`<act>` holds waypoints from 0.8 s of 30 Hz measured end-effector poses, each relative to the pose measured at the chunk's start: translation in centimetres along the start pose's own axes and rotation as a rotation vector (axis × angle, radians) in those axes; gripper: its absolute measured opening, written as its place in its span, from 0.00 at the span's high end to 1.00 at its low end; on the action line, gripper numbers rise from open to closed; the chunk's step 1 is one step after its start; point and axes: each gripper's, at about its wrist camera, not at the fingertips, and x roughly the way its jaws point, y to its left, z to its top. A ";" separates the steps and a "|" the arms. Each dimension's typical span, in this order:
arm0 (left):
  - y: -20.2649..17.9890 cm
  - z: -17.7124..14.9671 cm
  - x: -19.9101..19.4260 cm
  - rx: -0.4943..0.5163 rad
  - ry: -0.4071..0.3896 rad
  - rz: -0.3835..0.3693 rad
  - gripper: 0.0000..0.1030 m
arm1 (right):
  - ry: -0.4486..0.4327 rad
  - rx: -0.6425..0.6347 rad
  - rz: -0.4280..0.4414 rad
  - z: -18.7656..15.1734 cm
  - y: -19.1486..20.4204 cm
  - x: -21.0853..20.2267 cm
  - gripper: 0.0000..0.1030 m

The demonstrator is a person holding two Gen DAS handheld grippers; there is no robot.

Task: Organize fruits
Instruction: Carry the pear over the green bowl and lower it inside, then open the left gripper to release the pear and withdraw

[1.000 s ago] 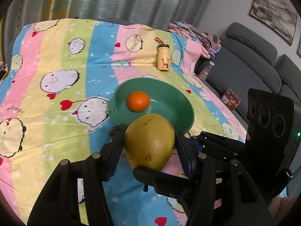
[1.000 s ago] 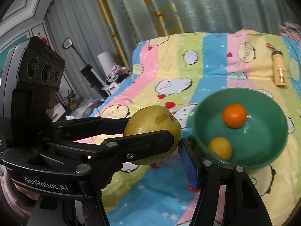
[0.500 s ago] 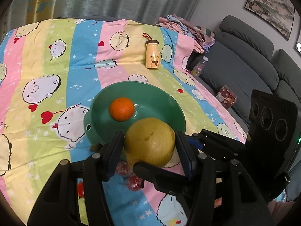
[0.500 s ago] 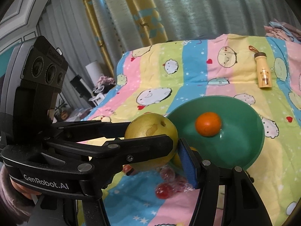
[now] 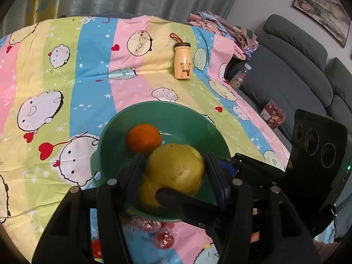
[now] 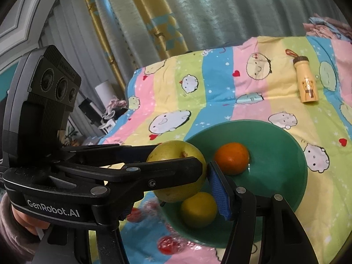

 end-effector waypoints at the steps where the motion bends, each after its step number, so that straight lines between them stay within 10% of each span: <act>1: 0.1 0.1 0.3 -0.003 0.005 -0.001 0.45 | 0.003 0.005 0.000 0.1 -0.3 0.2 0.40; 16: 1.2 -0.1 2.5 -0.039 0.046 -0.007 0.43 | 0.066 0.023 -0.036 -0.4 -1.4 1.8 0.40; 24: 1.5 -0.1 1.3 -0.026 0.005 0.063 0.20 | 0.041 0.015 -0.031 -0.3 -1.3 1.0 0.37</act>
